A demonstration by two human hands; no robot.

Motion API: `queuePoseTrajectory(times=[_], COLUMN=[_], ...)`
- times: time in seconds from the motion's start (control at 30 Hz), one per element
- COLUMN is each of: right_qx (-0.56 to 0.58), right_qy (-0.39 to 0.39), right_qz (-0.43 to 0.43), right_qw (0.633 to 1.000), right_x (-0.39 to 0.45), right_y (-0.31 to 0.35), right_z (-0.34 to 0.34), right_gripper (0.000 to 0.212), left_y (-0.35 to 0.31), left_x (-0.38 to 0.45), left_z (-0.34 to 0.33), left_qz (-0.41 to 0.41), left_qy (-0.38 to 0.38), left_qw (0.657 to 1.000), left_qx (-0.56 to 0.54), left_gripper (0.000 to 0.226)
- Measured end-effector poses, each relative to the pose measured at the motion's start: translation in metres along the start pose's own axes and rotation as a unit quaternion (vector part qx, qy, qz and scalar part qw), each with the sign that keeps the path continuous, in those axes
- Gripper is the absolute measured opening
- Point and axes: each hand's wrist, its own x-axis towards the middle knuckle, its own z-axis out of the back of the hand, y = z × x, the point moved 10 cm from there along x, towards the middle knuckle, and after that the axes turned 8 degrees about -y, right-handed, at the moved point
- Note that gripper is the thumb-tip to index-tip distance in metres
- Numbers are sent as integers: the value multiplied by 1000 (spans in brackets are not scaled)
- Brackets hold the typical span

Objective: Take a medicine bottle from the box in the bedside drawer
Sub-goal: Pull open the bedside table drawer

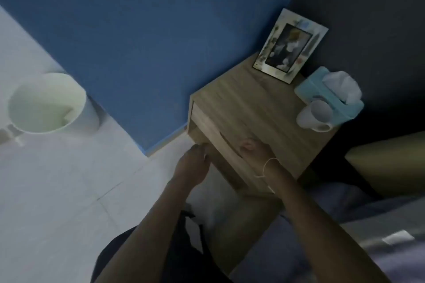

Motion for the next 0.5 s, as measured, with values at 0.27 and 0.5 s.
queuePoseTrajectory(times=[0.27, 0.5], right_qx=[-122, -142], right_qy=[-134, -144], right_qz=[255, 295], right_qw=[950, 934], right_x=[-23, -30], right_y=[-32, -47], right_z=[-19, -18], right_gripper=[42, 44], left_y=[30, 25], left_x=[-50, -76], left_z=[-64, -89], left_qz=[-28, -16], left_qy=[-164, -184], left_qw=[984, 982], left_qx=[68, 42], left_gripper=[50, 53])
